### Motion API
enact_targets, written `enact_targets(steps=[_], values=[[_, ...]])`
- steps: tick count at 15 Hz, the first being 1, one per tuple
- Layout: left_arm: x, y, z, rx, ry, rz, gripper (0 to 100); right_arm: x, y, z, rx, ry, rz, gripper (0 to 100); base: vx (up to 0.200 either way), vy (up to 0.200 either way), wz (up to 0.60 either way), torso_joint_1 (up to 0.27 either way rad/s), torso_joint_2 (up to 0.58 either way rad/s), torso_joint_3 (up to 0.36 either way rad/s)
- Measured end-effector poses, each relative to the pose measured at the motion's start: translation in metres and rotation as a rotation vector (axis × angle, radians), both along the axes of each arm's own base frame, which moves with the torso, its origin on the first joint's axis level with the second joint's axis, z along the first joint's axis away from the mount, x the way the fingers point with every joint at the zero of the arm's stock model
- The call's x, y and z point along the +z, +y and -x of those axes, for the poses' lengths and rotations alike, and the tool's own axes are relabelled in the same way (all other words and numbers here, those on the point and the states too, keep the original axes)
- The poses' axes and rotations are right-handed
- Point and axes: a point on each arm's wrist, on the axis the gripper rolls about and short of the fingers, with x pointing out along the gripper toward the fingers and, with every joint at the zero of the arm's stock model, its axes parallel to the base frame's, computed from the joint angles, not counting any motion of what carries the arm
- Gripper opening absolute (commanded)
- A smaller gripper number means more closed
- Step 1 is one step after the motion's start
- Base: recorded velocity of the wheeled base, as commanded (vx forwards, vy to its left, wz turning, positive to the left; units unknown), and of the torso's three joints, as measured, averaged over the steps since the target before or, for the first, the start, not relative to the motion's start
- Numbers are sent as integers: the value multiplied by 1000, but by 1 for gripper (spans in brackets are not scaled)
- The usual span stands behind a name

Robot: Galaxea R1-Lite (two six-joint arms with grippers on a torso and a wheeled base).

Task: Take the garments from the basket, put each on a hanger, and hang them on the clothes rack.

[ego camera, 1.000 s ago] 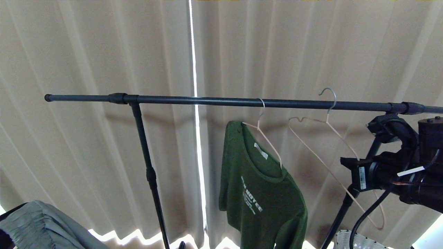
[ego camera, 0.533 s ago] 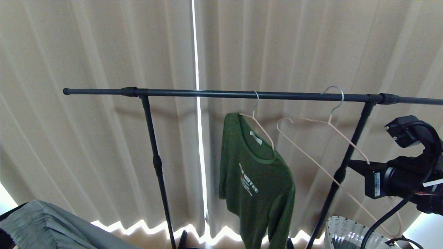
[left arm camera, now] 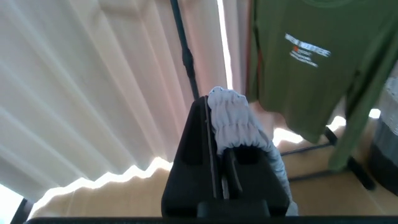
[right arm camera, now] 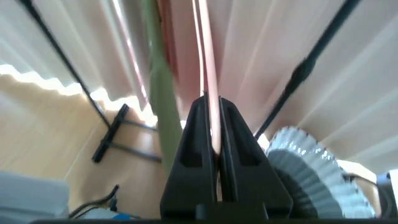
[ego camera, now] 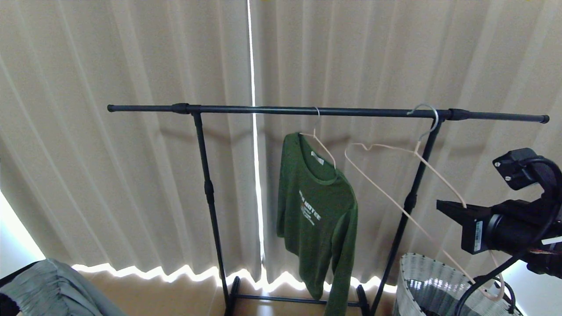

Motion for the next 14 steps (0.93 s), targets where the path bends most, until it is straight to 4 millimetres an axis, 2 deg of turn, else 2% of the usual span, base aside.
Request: enact_targets(steps=[4,6,10,14], values=[[0,-5,-5,-101,21,-12,0,-2,8,7,138,-102,-76,0,0,0,0,0,0,0],[9,-7,-15,-129,33,-42,0,-5,13,12,220,-96,-98,0,0,0,0,0,0,0],[47,-15,-59,-119,46,-75,0,-7,33,28,368,-74,-136,0,0,0,0,0,0,0],[82,-44,-109,-63,101,-44,0,-7,57,48,531,-45,-174,0,0,0,0,0,0,0]])
